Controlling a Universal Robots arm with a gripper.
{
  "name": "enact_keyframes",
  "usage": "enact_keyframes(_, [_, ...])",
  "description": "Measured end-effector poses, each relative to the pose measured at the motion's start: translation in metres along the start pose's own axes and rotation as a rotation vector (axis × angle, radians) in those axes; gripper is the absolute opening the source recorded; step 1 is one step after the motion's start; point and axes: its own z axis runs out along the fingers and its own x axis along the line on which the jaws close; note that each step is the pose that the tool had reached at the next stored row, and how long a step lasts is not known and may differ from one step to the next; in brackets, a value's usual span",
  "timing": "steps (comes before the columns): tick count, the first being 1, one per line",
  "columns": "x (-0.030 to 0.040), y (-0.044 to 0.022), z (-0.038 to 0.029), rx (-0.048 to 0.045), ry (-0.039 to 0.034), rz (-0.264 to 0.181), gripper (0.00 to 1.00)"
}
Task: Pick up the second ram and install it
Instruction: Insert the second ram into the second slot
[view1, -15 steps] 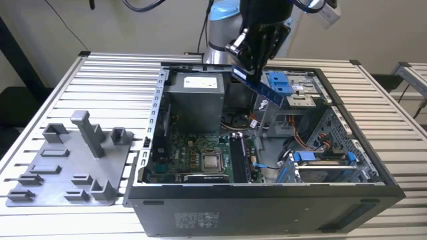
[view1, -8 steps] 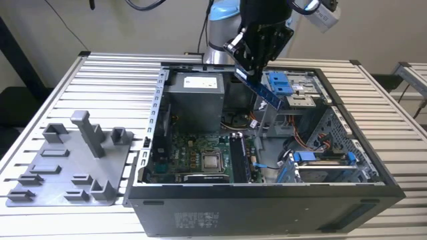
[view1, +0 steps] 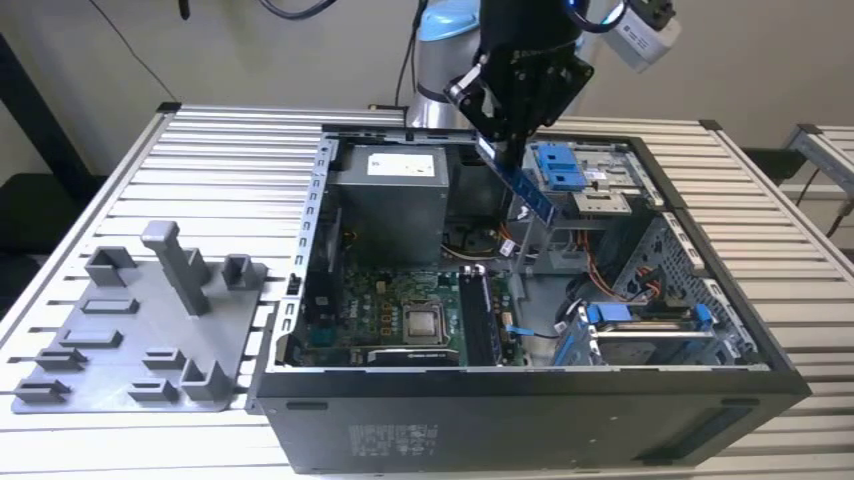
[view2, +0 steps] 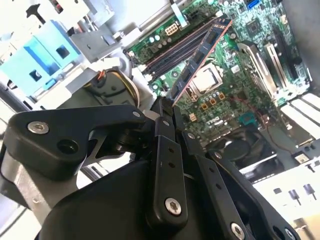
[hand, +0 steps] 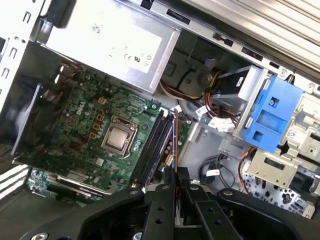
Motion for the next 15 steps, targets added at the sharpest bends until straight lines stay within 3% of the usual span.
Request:
enact_keyframes(5, [0.0001,0.0,0.0006,0.0034,0.0056,0.068,0.14])
enact_keyframes(11, [0.0001,0.0,0.0012,-0.0021,0.0311,0.107,0.14])
enact_keyframes(15, [0.0001,0.0,0.0019,-0.0012,0.0346,0.141,0.14])
